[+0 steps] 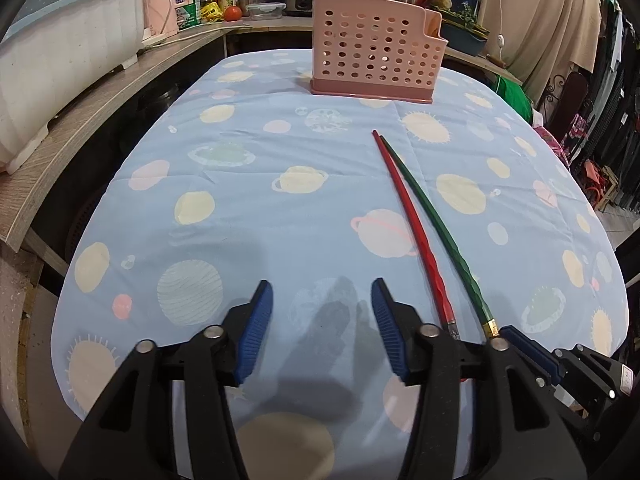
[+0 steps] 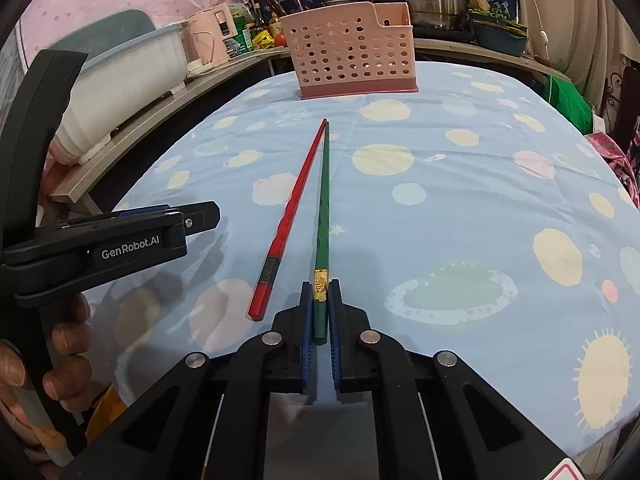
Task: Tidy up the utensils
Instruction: 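Close the right tool on the green chopstick, then close the left tool on the red chopstick while the right tool holds the green one, then lift both chopsticks and carry them over the pink holder, lowering them inside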
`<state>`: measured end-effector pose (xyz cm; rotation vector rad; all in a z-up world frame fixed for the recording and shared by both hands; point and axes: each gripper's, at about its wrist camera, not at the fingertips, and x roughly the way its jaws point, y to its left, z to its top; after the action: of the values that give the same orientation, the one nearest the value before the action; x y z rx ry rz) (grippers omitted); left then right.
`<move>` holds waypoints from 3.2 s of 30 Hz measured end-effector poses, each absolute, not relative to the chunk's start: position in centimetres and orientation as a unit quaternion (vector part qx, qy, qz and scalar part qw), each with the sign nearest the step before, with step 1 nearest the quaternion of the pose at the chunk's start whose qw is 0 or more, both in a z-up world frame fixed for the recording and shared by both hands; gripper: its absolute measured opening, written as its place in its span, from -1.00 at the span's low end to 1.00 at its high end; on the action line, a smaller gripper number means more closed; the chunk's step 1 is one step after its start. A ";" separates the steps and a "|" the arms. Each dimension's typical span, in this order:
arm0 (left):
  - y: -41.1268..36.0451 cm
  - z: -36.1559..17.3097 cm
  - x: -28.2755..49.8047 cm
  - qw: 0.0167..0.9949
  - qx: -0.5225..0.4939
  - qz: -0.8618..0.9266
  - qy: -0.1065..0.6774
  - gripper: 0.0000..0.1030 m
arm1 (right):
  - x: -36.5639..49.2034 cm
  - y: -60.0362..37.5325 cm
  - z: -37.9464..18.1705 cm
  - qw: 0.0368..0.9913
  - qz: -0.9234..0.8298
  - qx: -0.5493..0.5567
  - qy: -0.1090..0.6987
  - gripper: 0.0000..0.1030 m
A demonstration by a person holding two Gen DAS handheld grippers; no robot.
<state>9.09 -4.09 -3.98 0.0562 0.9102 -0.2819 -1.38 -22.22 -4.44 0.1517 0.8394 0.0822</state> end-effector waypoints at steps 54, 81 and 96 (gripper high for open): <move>-8.4 -4.9 6.8 0.862 0.039 -0.201 0.464 -0.87 | -2.1 -25.8 -3.8 0.911 0.004 0.119 0.396 -0.86; -6.3 6.3 11.4 0.905 -0.005 -0.200 0.376 -0.87 | 2.8 -30.5 8.8 0.957 0.020 0.138 0.255 -0.87; -6.9 12.0 17.4 0.928 -0.007 -0.190 0.321 -0.87 | 8.6 -31.3 13.2 0.966 0.044 0.137 0.214 -0.87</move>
<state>17.43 -6.90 12.03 -0.0142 0.6585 -0.3896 8.64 -31.31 13.18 0.2773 0.4331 0.0899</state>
